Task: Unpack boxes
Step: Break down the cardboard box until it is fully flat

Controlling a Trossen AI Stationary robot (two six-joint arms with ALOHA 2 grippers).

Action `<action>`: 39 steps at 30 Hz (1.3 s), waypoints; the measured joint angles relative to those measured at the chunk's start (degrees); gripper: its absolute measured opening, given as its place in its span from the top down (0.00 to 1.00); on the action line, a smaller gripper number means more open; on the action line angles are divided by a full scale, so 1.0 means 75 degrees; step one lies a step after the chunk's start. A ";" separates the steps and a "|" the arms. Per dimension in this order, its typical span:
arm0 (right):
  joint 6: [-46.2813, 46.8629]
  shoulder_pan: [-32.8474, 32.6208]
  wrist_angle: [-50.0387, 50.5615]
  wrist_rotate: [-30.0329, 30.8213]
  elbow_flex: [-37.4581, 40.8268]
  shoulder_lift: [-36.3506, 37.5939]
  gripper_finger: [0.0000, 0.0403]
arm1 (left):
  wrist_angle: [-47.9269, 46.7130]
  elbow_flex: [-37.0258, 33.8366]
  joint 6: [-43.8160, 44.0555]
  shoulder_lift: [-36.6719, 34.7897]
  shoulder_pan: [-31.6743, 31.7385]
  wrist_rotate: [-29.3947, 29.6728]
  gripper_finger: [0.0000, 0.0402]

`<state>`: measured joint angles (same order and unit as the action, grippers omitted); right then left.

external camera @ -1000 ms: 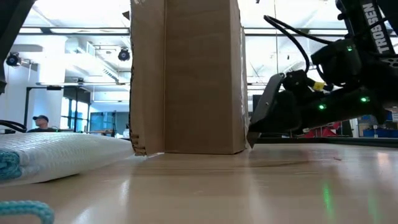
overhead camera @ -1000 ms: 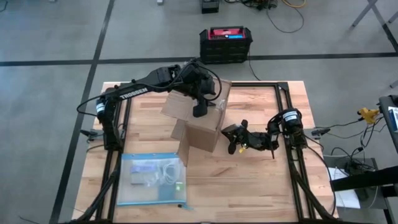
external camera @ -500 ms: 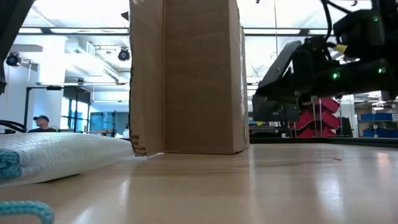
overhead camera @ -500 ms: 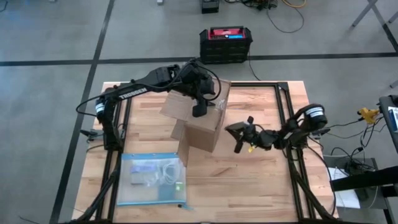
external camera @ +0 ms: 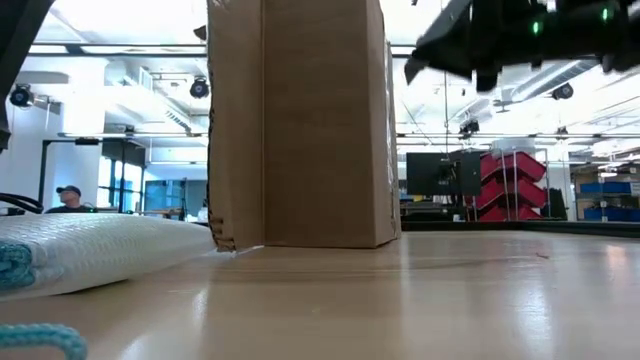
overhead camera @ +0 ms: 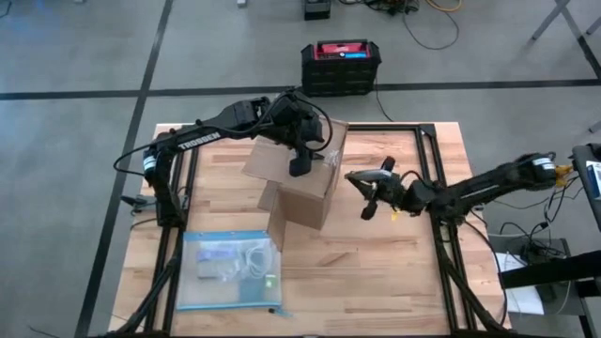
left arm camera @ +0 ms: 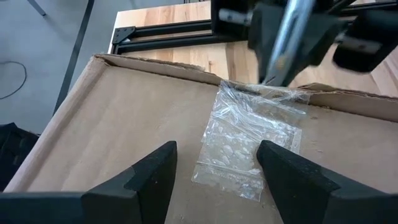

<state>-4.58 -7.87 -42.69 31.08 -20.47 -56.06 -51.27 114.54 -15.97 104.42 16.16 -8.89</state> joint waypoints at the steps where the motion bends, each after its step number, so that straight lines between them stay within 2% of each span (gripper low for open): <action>1: -0.0018 -0.0002 0.0726 -0.0014 -0.0281 0.0280 0.88 | 0.0000 0.0000 -0.0003 -0.0008 -0.0022 -0.0033 0.46; 5: -0.0253 0.0001 0.3287 -0.0013 -0.1557 0.1017 0.88 | -0.0032 -0.0006 -0.0006 -0.0146 -0.0184 -0.0078 0.46; 9: -0.0582 0.0253 0.5530 0.0023 -0.3042 0.1010 0.88 | -0.0071 -0.0012 -0.0009 -0.0429 -0.0565 -0.0133 0.44; 14: -0.1042 0.0967 0.7065 0.0019 -0.4486 0.0476 0.88 | 0.0087 -0.0012 0.0012 -0.0862 -0.1235 -0.0140 0.44; 18: -0.1514 0.1784 0.7868 -0.0190 -0.5550 0.0030 0.88 | -0.0046 -0.0012 0.0516 -0.1067 -0.2002 -0.0090 0.46; 22: -0.1726 0.3064 0.8489 -0.1877 -0.6337 -0.0603 0.88 | 0.0002 -0.0092 0.1056 -0.1131 -0.3098 0.0405 0.48; 25: -0.1913 0.4063 0.8692 -0.3264 -0.6733 -0.1260 0.88 | 0.0120 -0.0378 0.1320 -0.1092 -0.3937 0.1440 0.49; 29: -0.2347 0.5224 0.8707 -0.4677 -0.7209 -0.1999 0.88 | 0.0501 -0.1124 0.2082 -0.1029 -0.4699 0.2660 0.50; 35: -0.2537 0.5797 0.9488 -0.6112 -0.8051 -0.2863 0.88 | 0.1274 -0.2585 0.3261 -0.1090 -0.4807 0.2982 0.52; 39: -0.2606 0.5697 1.0074 -0.6326 -0.8264 -0.3077 0.88 | 0.1212 -0.3026 0.3418 -0.1289 -0.4548 0.3355 0.54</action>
<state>-24.12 34.86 32.86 -16.37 -82.45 -79.13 -42.17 91.85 9.67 94.75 -17.95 16.27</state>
